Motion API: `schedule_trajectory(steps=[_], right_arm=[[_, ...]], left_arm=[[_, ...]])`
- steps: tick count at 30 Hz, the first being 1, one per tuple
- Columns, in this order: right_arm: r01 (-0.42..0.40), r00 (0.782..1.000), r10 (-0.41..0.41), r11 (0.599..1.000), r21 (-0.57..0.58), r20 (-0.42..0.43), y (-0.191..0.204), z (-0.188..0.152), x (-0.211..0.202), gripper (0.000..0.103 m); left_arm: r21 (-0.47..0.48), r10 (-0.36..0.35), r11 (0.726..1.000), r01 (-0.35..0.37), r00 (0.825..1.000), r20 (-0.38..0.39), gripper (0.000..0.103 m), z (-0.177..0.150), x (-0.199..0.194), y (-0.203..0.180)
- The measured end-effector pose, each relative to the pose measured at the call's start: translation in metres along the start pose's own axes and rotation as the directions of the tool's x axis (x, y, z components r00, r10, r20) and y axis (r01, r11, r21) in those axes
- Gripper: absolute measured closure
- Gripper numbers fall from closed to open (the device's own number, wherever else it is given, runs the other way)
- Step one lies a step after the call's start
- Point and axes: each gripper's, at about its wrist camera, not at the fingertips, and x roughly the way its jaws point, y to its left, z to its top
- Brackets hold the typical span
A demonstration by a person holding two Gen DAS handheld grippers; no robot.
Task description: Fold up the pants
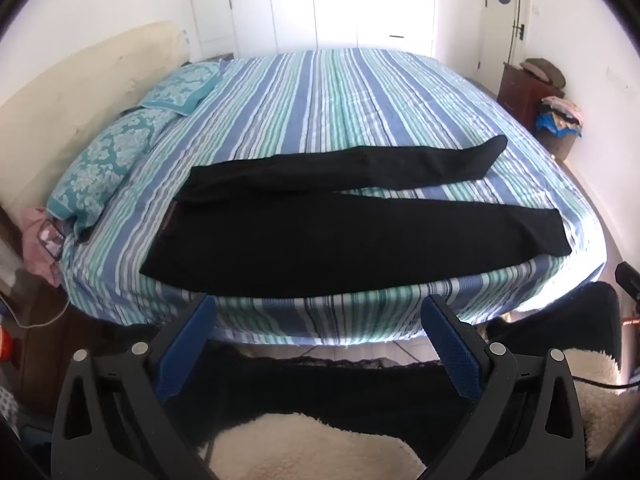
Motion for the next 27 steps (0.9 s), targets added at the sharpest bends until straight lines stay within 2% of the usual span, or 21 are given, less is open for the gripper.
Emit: schedule_trajectory(steps=[5,7,13,27], right_arm=[[-0.002,1.000,0.002,1.000,0.008,-0.002,0.000,0.000,-0.002,0.000],[0.004,1.000,-0.004,1.000,0.015,-0.006,-0.002,-0.001,0.002,0.000],[0.024,0.999,-0.023,1.000,0.018,-0.029,-0.001,0.001,0.002,0.000],[0.016,1.000,-0.016,1.000,0.022,-0.011,-0.003,0.000,-0.002,0.000]], left_arm=[[0.014,-0.011,1.000,0.010,1.000,0.015,0.001,-0.002,-0.004,0.005],[0.021,0.021,1.000,-0.021,1.000,0.002,0.001,0.000,0.001,-0.002],[0.014,0.008,1.000,-0.008,1.000,-0.004,0.001,0.001,0.005,-0.001],[0.016,0.010,1.000,-0.010,1.000,0.009,0.001,-0.003,0.000,-0.003]])
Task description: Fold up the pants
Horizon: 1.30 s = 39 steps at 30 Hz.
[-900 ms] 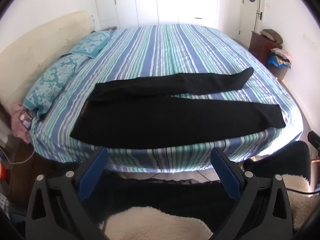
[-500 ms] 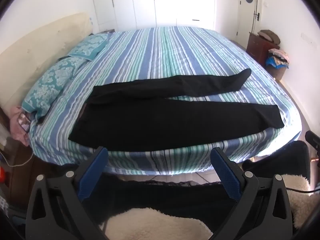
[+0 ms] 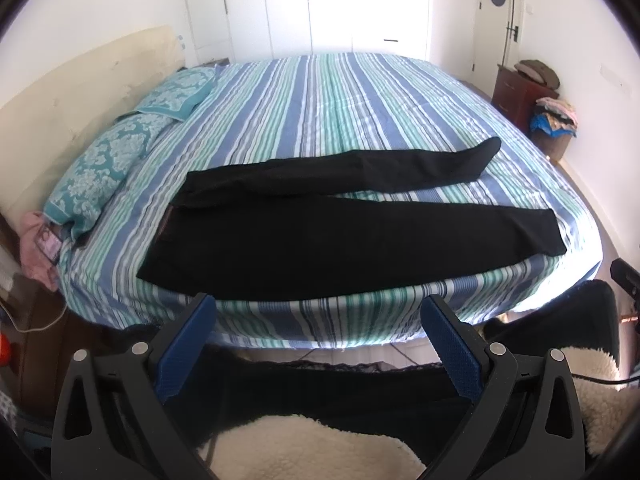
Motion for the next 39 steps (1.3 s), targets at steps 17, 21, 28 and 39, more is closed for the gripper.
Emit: schedule_trajectory(steps=[17,21,28,39], right_arm=[[-0.026,1.000,0.027,0.998,-0.059,0.015,0.021,0.007,0.000,0.000],[-0.041,0.999,0.043,0.997,-0.068,0.029,0.027,0.010,-0.002,0.000],[-0.052,0.998,0.056,0.995,-0.088,0.034,0.031,0.013,-0.002,0.000],[-0.045,0.999,0.047,0.996,-0.072,0.027,0.027,0.013,0.000,0.000]], left_arm=[[-0.003,-0.007,1.000,0.007,1.000,0.012,0.001,0.000,-0.002,0.004],[0.007,-0.005,1.000,0.004,1.000,0.024,0.001,0.000,-0.004,0.002],[0.003,0.000,1.000,0.000,1.000,0.027,0.001,0.000,-0.005,0.004],[0.024,-0.006,1.000,0.005,1.000,0.030,0.001,0.002,-0.006,0.000]])
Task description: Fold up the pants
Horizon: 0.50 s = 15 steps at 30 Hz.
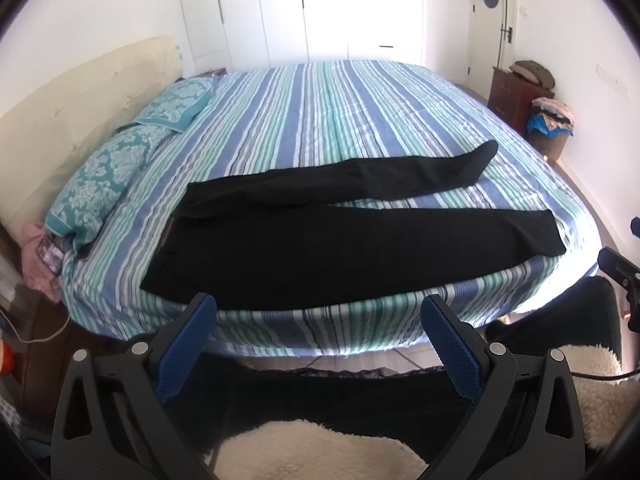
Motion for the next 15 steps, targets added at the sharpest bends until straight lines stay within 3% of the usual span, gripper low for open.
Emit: schedule_trajectory(steps=[15], right_arm=[[-0.009,1.000,0.009,1.000,0.010,-0.017,-0.001,-0.001,0.009,0.000]], left_arm=[[0.014,-0.003,1.000,0.004,1.000,-0.026,0.001,0.001,0.012,-0.002]])
